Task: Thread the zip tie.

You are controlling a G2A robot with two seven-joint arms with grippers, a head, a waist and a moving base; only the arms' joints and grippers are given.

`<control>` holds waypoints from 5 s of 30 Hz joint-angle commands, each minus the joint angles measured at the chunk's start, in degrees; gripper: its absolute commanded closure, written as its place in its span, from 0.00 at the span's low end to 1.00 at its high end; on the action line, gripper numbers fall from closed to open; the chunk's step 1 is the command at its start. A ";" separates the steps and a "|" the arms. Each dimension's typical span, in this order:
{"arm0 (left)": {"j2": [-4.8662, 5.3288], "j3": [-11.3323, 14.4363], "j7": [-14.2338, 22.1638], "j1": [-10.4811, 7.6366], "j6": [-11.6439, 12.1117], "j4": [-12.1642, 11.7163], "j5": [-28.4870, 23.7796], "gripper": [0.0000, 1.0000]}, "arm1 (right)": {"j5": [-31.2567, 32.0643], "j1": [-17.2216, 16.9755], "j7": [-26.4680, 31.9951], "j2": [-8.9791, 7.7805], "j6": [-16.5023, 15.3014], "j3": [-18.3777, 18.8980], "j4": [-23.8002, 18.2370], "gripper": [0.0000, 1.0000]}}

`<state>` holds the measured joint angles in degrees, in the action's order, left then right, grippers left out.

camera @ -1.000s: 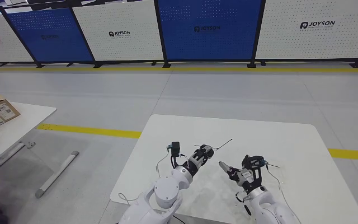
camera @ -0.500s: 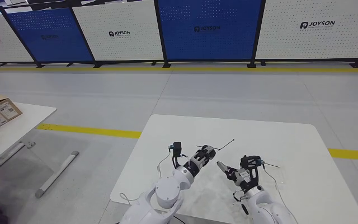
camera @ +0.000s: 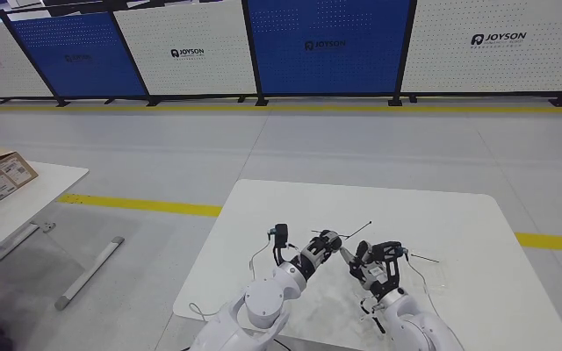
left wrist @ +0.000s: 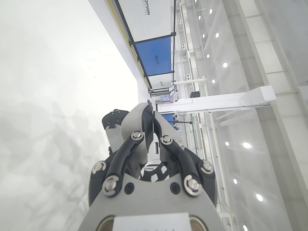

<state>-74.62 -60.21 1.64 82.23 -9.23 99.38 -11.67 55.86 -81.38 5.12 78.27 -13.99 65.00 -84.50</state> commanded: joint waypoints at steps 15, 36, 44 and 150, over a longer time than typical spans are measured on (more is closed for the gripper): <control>0.17 0.54 1.58 0.23 -0.48 0.36 1.84 1.00 | -1.05 0.47 -1.69 -0.24 -2.52 -0.20 0.23 0.68; 0.15 1.22 1.56 0.17 -1.34 0.01 3.38 1.00 | -0.32 -0.22 -2.72 -0.66 -2.51 -0.16 -1.00 0.78; 0.15 1.41 1.68 0.09 -1.62 -0.03 3.72 1.00 | 0.31 -0.15 -2.52 -0.83 -3.06 -0.43 -1.11 0.77; -0.17 -1.20 -2.37 2.51 2.88 5.42 2.53 1.00 | -0.75 0.37 -3.07 -1.83 -2.90 -1.77 0.42 1.00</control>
<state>-74.78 -61.45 -0.70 84.75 -6.32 104.89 -9.20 55.10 -81.01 2.10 76.45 -16.90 63.21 -84.08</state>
